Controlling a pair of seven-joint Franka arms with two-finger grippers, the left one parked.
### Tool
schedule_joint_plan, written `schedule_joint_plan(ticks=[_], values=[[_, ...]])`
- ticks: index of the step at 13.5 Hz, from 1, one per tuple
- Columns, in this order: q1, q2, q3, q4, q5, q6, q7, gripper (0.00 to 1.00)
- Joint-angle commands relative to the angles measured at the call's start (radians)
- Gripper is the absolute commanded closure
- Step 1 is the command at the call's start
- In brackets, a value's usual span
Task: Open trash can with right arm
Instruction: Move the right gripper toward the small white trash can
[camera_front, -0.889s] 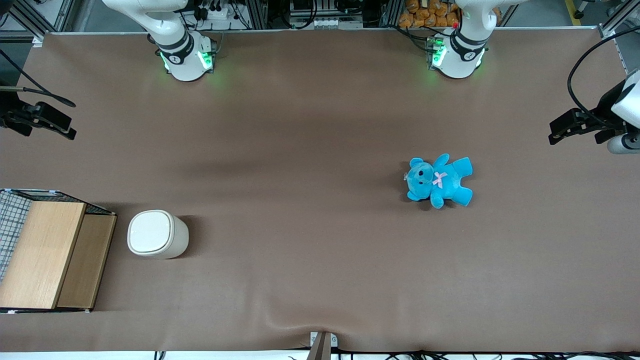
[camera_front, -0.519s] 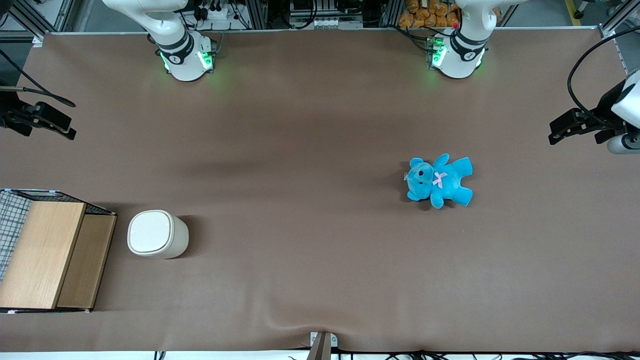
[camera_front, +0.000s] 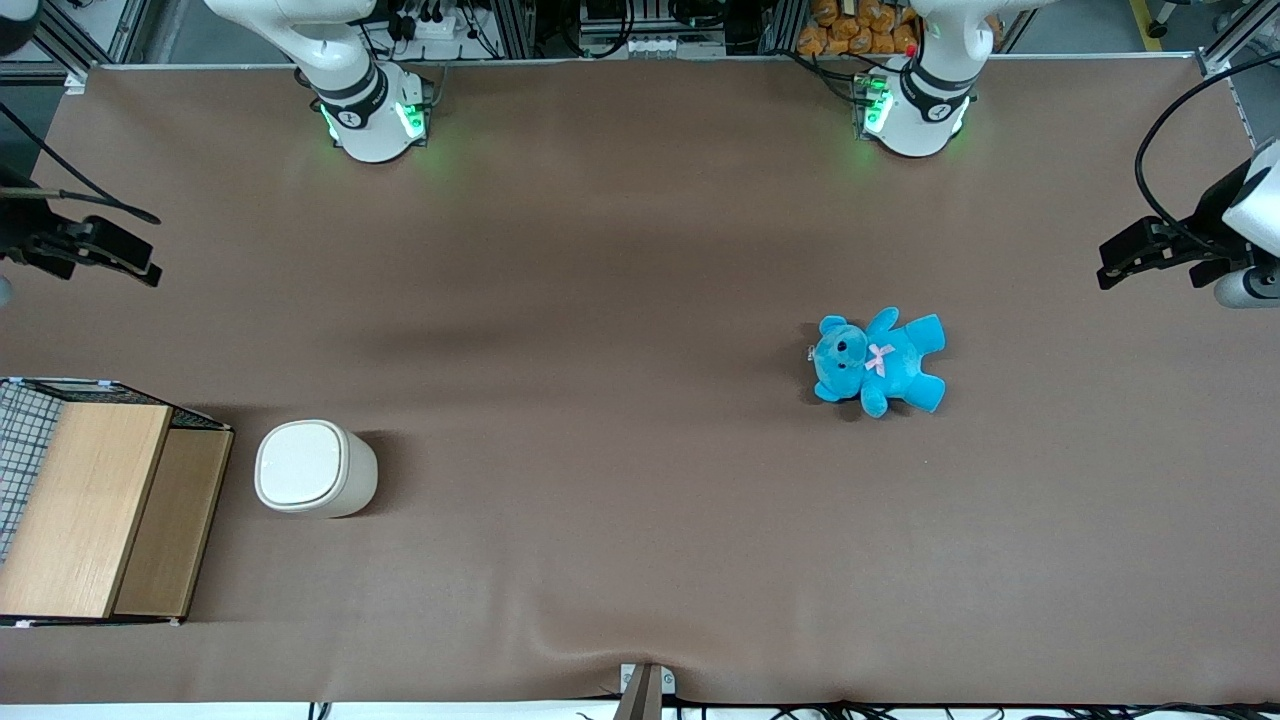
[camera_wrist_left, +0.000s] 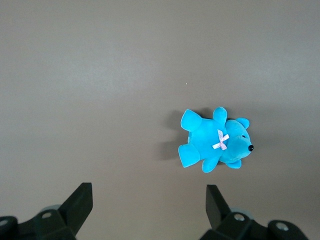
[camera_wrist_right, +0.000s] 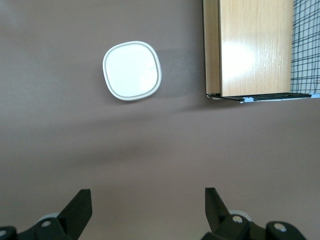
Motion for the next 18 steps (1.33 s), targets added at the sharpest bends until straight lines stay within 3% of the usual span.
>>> schedule_joint_plan(ticks=[1,8,14,16,18], values=[[0.001,0.02,0.003,0.002,0.016,-0.007,0.013,0.0],[0.012,0.077,0.006,0.003,0.018,0.01,0.007,0.0],[0.017,0.189,0.006,0.011,0.013,0.171,-0.042,0.0],[0.012,0.239,0.006,0.028,0.011,0.221,-0.103,0.22],[0.012,0.305,0.006,0.062,0.016,0.228,-0.105,0.38]])
